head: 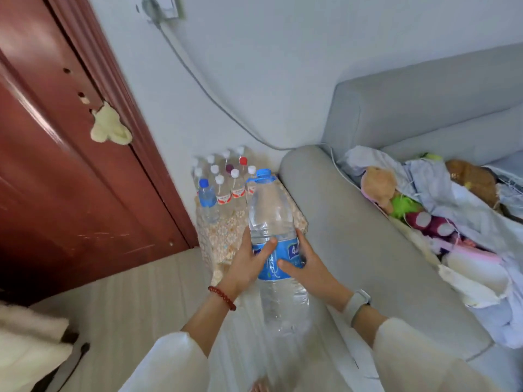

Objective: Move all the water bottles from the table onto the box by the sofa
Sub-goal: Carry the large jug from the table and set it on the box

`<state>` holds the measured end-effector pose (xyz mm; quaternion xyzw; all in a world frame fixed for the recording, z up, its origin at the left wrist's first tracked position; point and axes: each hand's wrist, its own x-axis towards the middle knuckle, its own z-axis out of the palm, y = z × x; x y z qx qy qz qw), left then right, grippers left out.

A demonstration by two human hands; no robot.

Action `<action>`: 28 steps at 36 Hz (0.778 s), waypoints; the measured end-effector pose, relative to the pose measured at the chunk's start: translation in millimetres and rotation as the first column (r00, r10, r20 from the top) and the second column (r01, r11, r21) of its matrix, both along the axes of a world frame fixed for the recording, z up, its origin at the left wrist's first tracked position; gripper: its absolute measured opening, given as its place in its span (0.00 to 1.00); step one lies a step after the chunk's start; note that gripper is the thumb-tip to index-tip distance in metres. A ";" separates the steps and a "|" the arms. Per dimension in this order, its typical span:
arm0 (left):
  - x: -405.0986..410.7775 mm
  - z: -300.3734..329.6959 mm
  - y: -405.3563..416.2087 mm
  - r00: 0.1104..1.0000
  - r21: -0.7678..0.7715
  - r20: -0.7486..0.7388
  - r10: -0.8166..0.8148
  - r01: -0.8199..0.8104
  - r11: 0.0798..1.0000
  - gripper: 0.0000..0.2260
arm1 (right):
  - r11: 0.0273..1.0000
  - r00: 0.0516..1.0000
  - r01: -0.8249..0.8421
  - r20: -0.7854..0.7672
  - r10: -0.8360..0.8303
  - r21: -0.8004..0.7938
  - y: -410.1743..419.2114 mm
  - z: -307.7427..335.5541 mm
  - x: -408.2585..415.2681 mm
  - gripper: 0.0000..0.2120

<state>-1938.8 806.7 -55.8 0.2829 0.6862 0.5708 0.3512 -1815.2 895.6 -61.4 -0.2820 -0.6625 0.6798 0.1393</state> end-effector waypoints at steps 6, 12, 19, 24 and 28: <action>-65.3 -15.4 101.5 0.994 -0.085 -0.074 -0.079 0.072 0.994 0.14 | 1.000 0.997 0.011 0.071 -0.009 -0.026 110.4 -23.5 -61.1 0.32; -137.1 -45.9 218.3 0.991 -0.143 -0.093 -0.097 0.083 0.986 0.15 | 0.997 0.986 -0.069 0.150 0.066 0.015 239.1 -65.7 -131.8 0.32; -214.2 -97.7 328.1 0.996 -0.254 -0.090 -0.013 -0.010 0.967 0.24 | 0.996 0.966 -0.062 0.254 0.046 0.057 353.8 -139.8 -213.4 0.38; -252.9 -134.3 371.9 0.993 -0.246 -0.103 0.052 -0.076 0.966 0.27 | 0.991 0.964 -0.088 0.259 0.060 0.097 395.7 -188.6 -265.0 0.41; -280.2 -158.4 390.6 0.956 -0.329 -0.293 0.027 -0.127 0.936 0.24 | 0.989 0.968 -0.097 0.243 0.067 0.113 414.0 -221.3 -296.4 0.39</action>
